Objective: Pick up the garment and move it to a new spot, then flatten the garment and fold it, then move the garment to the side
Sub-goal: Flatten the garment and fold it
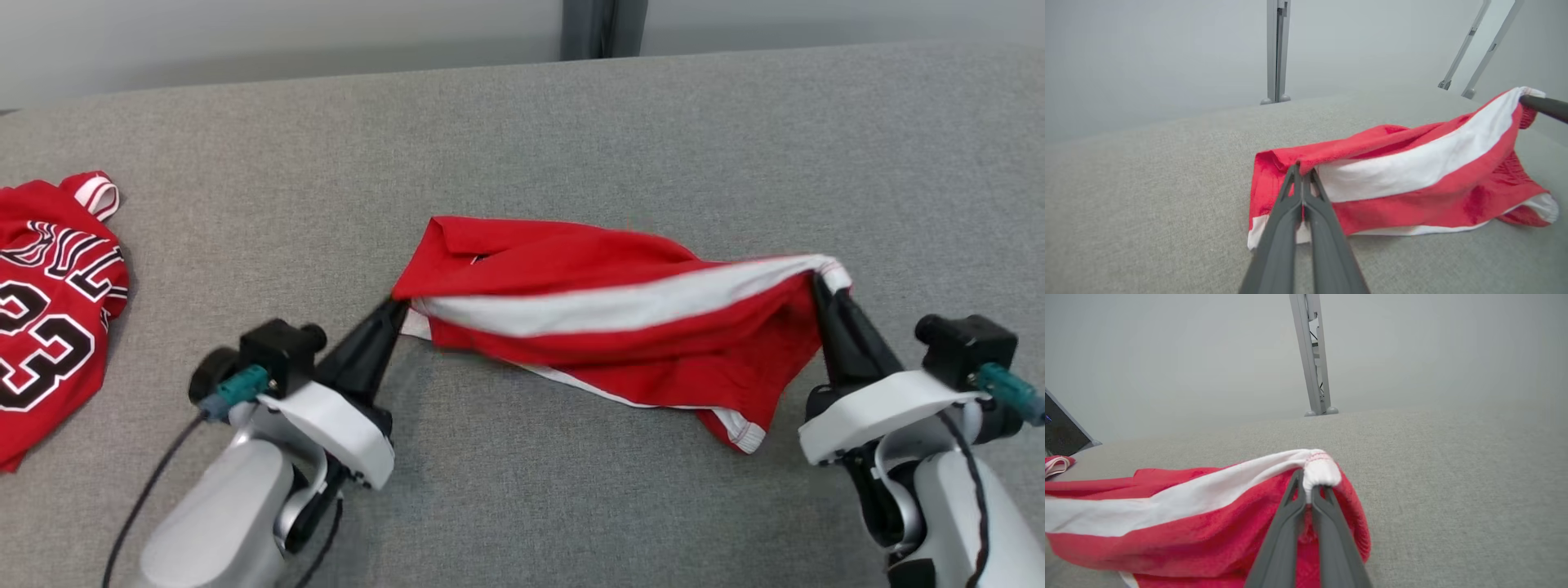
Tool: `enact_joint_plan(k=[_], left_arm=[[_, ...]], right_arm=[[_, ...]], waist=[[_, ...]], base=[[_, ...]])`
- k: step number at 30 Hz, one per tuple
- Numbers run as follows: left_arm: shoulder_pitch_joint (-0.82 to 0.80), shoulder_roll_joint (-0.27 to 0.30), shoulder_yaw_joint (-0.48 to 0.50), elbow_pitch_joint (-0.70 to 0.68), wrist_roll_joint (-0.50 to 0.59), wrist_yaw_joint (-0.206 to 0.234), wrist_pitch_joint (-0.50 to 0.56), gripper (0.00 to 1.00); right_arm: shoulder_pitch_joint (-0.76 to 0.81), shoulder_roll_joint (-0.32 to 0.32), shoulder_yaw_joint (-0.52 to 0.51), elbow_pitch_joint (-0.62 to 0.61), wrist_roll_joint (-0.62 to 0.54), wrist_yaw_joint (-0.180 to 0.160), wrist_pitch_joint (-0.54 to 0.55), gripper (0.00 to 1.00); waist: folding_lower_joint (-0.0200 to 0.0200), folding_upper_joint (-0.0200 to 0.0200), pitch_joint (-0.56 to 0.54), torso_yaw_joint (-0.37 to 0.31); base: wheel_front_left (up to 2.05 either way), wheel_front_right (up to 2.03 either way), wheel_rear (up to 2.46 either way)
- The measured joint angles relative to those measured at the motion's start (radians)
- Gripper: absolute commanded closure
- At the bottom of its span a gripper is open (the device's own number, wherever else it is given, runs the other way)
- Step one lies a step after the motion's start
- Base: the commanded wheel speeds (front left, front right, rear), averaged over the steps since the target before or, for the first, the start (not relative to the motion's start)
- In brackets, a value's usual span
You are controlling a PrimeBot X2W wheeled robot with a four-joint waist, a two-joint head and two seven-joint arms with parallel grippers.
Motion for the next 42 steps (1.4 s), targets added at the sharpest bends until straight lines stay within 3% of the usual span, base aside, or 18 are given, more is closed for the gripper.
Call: enact_joint_plan(k=[7, 14, 22, 30, 35, 42], left_arm=[[-0.06, 0.058, 0.048, -0.188, 0.009, 0.042, 0.025, 1.0], [-0.207, 0.113, 0.114, -0.435, -0.015, 0.089, 0.185, 1.0], [-0.3, 0.146, 0.169, -0.507, -0.057, 0.111, 0.273, 1.0], [-0.481, 0.117, 0.175, -0.312, -0.086, 0.033, 0.262, 1.0], [-0.645, 0.081, 0.172, -0.104, -0.079, -0.004, 0.198, 1.0], [-0.872, 0.018, 0.178, 0.198, -0.062, -0.021, 0.074, 1.0]], right_arm=[[-0.034, -0.069, -0.01, -0.171, -0.009, 0.0, 0.022, 1.0], [-0.136, -0.109, -0.042, -0.355, -0.027, 0.0, 0.101, 1.0], [-0.215, -0.119, -0.045, -0.379, -0.007, 0.0, 0.156, 1.0], [-0.428, -0.111, -0.011, -0.211, 0.057, 0.0, 0.141, 1.0], [-0.631, -0.079, 0.033, -0.017, 0.085, 0.0, 0.067, 1.0], [-0.898, -0.028, 0.096, 0.297, 0.104, 0.0, -0.09, 1.0]], waist=[[0.0, 0.0, -0.046, -0.001], [0.0, 0.0, -0.115, 0.004], [0.0, 0.0, -0.129, -0.002], [0.0, 0.0, -0.058, -0.001], [0.0, 0.0, 0.006, -0.009], [0.0, 0.0, 0.059, -0.02]], base=[[0.0, 0.0, 0.0], [0.0, 0.0, 0.0], [0.0, 0.0, 0.0], [0.0, 0.0, 0.0], [0.0, 0.0, 0.0], [0.0, 0.0, 0.0]])
